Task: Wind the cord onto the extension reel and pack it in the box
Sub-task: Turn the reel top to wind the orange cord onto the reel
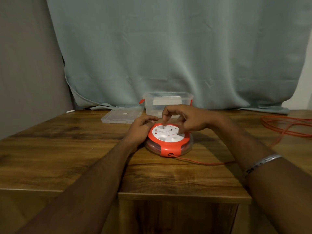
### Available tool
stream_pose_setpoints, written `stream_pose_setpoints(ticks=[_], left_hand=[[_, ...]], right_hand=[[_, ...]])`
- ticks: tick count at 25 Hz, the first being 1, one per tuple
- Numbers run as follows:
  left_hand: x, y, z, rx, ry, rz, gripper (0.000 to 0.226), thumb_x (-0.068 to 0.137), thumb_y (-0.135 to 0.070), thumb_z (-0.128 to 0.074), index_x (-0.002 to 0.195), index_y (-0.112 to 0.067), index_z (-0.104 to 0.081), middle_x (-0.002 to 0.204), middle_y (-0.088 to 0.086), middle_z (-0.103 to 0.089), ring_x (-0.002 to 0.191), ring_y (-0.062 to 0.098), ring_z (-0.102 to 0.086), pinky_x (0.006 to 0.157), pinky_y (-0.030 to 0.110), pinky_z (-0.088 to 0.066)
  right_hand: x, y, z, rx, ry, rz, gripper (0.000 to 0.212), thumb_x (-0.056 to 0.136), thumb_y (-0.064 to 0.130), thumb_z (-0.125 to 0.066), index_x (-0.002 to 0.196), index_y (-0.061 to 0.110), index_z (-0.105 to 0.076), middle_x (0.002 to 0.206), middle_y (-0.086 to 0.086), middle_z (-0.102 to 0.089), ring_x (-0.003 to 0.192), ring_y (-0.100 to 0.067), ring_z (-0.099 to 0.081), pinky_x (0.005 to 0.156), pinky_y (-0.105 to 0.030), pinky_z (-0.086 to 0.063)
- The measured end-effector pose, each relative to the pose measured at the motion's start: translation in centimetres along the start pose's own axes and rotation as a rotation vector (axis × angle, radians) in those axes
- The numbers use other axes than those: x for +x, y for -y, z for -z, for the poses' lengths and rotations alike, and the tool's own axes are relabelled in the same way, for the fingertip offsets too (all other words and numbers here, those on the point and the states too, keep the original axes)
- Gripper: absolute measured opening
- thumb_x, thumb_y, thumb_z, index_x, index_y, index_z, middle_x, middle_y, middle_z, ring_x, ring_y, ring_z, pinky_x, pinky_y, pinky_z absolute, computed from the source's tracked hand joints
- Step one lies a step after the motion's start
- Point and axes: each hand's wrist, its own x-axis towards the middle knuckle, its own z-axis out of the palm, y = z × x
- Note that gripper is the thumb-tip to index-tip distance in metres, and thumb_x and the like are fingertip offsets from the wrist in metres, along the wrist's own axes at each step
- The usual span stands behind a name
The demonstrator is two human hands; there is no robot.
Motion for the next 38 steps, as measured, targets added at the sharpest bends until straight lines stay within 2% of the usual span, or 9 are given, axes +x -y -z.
stream_pose_setpoints(ticks=[4, 7, 9, 15, 18, 22, 30, 35, 38], left_hand=[[-0.2, -0.2, -0.1, 0.010, 0.011, -0.035, 0.027, 0.099, -0.017, -0.053, 0.120, -0.023, -0.070, 0.115, 0.008, -0.073, 0.101, 0.025, -0.072, 0.085, 0.043, -0.061], [-0.5, -0.5, 0.0, 0.042, 0.015, -0.040, 0.030, 0.100, -0.019, -0.051, 0.125, -0.026, -0.066, 0.117, 0.006, -0.071, 0.099, 0.023, -0.071, 0.080, 0.040, -0.062], [-0.6, -0.7, 0.0, 0.054, 0.006, -0.025, 0.032, 0.101, -0.019, -0.050, 0.127, -0.029, -0.064, 0.117, 0.005, -0.070, 0.096, 0.022, -0.071, 0.073, 0.037, -0.061], [-0.9, -0.8, 0.0, 0.047, -0.012, -0.007, 0.033, 0.101, -0.016, -0.051, 0.126, -0.033, -0.064, 0.106, 0.005, -0.071, 0.081, 0.021, -0.070, 0.063, 0.033, -0.059], [-0.9, -0.8, 0.1, 0.047, -0.014, -0.014, 0.033, 0.101, -0.016, -0.051, 0.126, -0.033, -0.064, 0.102, 0.005, -0.072, 0.079, 0.022, -0.070, 0.064, 0.035, -0.058], [-0.9, -0.8, 0.1, 0.046, -0.018, -0.010, 0.033, 0.101, -0.016, -0.051, 0.125, -0.033, -0.064, 0.098, 0.000, -0.072, 0.084, 0.023, -0.072, 0.069, 0.040, -0.061], [-0.9, -0.8, -0.1, 0.013, -0.033, -0.030, 0.033, 0.099, -0.011, -0.052, 0.126, -0.025, -0.065, 0.100, 0.012, -0.073, 0.080, 0.025, -0.069, 0.071, 0.041, -0.058], [-0.7, -0.6, -0.1, 0.022, -0.023, -0.042, 0.031, 0.099, -0.008, -0.051, 0.124, -0.016, -0.068, 0.116, 0.013, -0.071, 0.103, 0.030, -0.069, 0.089, 0.046, -0.059], [-0.8, -0.6, -0.1, -0.007, 0.001, -0.041, 0.030, 0.099, -0.004, -0.050, 0.118, -0.011, -0.072, 0.113, 0.014, -0.073, 0.102, 0.031, -0.070, 0.090, 0.045, -0.059]], right_hand=[[0.3, -0.1, -0.4, 0.022, 0.092, -0.013, 0.073, 0.070, -0.028, -0.059, 0.134, 0.008, -0.059, 0.134, -0.008, -0.067, 0.110, -0.012, -0.067, 0.073, -0.026, -0.048], [0.4, -0.4, 0.0, 0.029, 0.096, -0.035, 0.076, 0.073, -0.023, -0.065, 0.137, 0.017, -0.055, 0.131, -0.002, -0.071, 0.078, -0.014, -0.064, 0.064, -0.038, -0.047], [0.2, -0.5, 0.2, 0.069, 0.083, -0.082, 0.075, 0.075, -0.018, -0.071, 0.136, 0.020, -0.051, 0.126, -0.002, -0.072, 0.089, -0.014, -0.064, 0.071, -0.042, -0.053], [0.0, -1.0, 0.0, 0.093, 0.062, -0.141, 0.064, 0.075, -0.001, -0.085, 0.122, 0.023, -0.050, 0.117, -0.003, -0.072, 0.097, -0.007, -0.062, 0.070, -0.021, -0.048], [0.1, -0.4, -0.2, 0.019, 0.018, -0.127, 0.057, 0.074, 0.009, -0.087, 0.118, 0.023, -0.053, 0.110, -0.006, -0.073, 0.101, -0.017, -0.066, 0.068, -0.026, -0.051], [0.1, 0.3, -0.8, -0.037, -0.002, -0.103, 0.046, 0.074, 0.021, -0.091, 0.108, 0.016, -0.060, 0.097, -0.018, -0.073, 0.080, -0.022, -0.064, 0.067, -0.038, -0.050], [0.7, 0.5, -1.6, -0.113, -0.063, -0.070, 0.040, 0.074, 0.037, -0.089, 0.058, 0.019, -0.057, 0.049, 0.011, -0.054, 0.050, -0.002, -0.049, 0.057, -0.030, -0.040], [1.0, 0.9, -2.2, -0.076, -0.117, 0.000, 0.039, 0.079, 0.036, -0.085, 0.056, 0.018, -0.060, 0.053, -0.003, -0.056, 0.053, -0.011, -0.050, 0.058, -0.034, -0.040], [0.8, 0.9, -1.4, -0.034, -0.156, 0.091, 0.015, 0.079, 0.004, -0.078, 0.081, 0.014, -0.066, 0.081, 0.003, -0.069, 0.062, 0.001, -0.056, 0.060, -0.019, -0.042]])
